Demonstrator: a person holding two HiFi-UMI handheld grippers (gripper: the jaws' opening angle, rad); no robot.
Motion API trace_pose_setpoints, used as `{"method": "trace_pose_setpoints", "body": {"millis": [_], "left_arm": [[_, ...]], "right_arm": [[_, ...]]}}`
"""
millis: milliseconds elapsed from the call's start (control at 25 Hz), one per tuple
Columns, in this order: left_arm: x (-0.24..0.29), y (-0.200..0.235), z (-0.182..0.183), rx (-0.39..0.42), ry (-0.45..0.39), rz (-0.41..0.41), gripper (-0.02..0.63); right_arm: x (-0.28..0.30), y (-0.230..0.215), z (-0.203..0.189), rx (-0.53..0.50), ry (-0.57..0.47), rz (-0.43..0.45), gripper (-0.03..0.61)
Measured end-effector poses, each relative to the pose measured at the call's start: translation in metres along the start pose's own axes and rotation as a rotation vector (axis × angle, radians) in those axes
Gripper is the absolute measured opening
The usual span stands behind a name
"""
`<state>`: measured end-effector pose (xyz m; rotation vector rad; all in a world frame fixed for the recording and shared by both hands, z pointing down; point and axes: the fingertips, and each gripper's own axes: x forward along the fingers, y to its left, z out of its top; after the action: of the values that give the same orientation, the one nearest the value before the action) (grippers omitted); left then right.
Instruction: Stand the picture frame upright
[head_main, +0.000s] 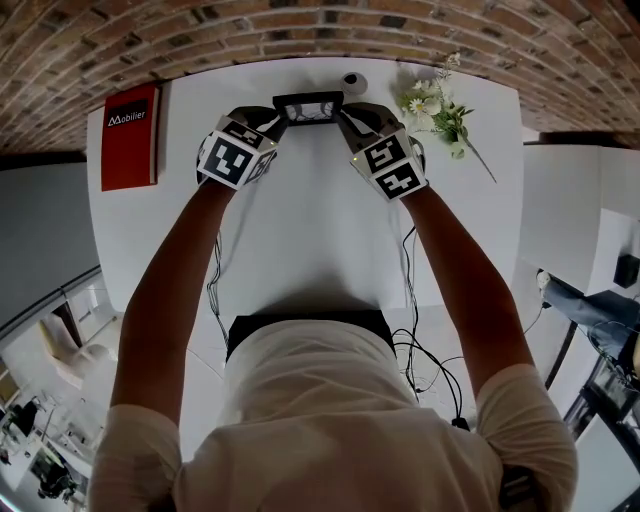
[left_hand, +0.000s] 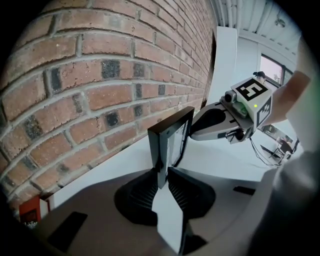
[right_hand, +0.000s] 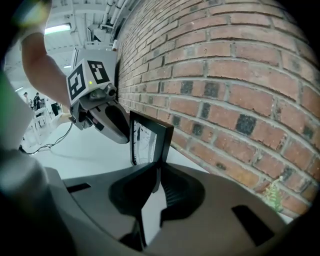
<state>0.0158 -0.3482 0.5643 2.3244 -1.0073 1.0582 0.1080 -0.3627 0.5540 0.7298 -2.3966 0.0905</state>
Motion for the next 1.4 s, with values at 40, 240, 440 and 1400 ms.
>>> {"method": "trace_pose_setpoints", "body": {"millis": [40,240,440,1400], "left_arm": [[0.0006,0.0006,-0.0003,0.0,0.0,0.004,0.061],[0.0029,0.0023,0.0006,0.001,-0.005,0.013,0.061],[0.0027,0.0007,-0.0011,-0.006,-0.008,0.004,0.061],[0.0039,0.0021,-0.0019,-0.034,-0.031,-0.016,0.069]], "right_arm": [[0.0009,0.0004,-0.0011,-0.004,0.002,0.001,0.034],[0.0019,0.0004,-0.0041,-0.012,-0.001,-0.005,0.034],[0.0014,0.002,-0.0054,-0.022,-0.008,-0.002,0.034],[0.0002,0.0039,-0.0093,-0.01,-0.026,-0.009,0.034]]}}
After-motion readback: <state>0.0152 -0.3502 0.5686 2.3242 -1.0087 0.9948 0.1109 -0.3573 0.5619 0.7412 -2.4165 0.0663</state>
